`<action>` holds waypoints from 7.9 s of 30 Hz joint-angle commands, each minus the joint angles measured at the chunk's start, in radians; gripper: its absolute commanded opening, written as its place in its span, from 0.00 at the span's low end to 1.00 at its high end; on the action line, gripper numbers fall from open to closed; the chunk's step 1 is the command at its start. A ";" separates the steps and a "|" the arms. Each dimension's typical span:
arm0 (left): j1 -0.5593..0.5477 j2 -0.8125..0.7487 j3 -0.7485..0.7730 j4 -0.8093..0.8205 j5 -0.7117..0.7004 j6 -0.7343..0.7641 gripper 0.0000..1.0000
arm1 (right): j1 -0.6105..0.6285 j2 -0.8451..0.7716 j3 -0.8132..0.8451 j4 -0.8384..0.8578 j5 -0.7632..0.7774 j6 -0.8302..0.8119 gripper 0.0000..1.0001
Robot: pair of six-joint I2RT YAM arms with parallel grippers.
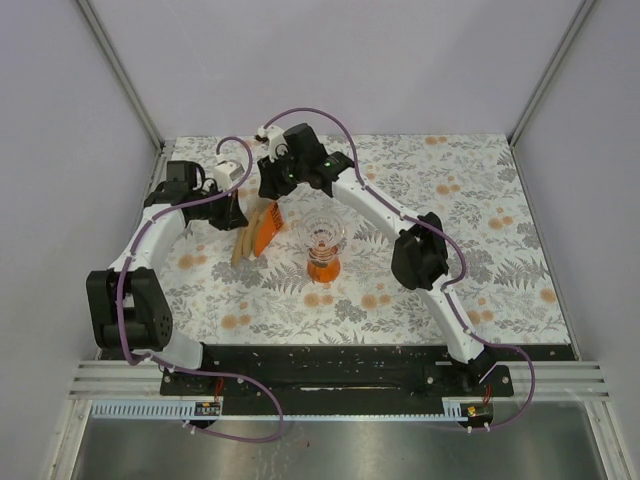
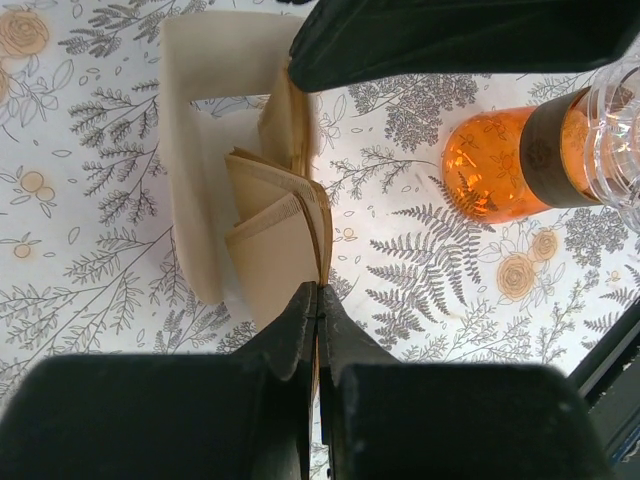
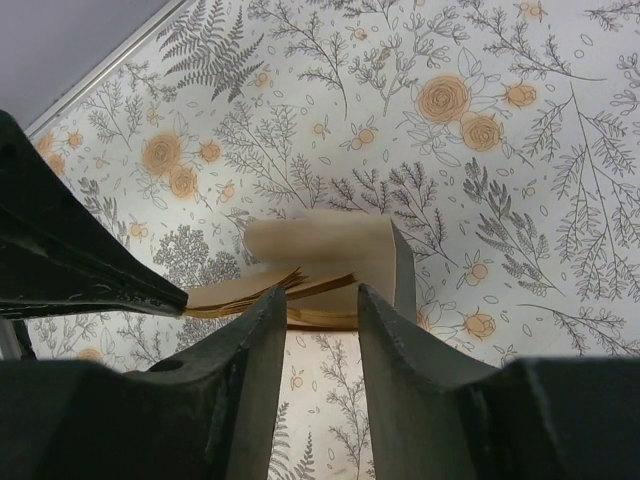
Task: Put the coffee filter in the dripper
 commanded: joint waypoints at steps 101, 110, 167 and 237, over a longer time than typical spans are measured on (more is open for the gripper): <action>0.152 0.034 0.202 -0.213 0.149 0.319 0.53 | -0.056 0.097 0.098 -0.042 -0.600 -0.831 0.00; 0.154 -0.027 0.029 -0.139 0.030 0.496 0.38 | -0.058 0.084 0.106 -0.101 -0.612 -0.880 0.00; 0.206 0.190 0.042 0.009 0.179 0.557 0.11 | -0.058 0.077 0.104 -0.115 -0.625 -0.907 0.00; 0.129 0.123 0.211 -0.118 0.167 0.349 0.00 | -0.056 -0.103 -0.030 0.181 -0.522 -0.549 0.77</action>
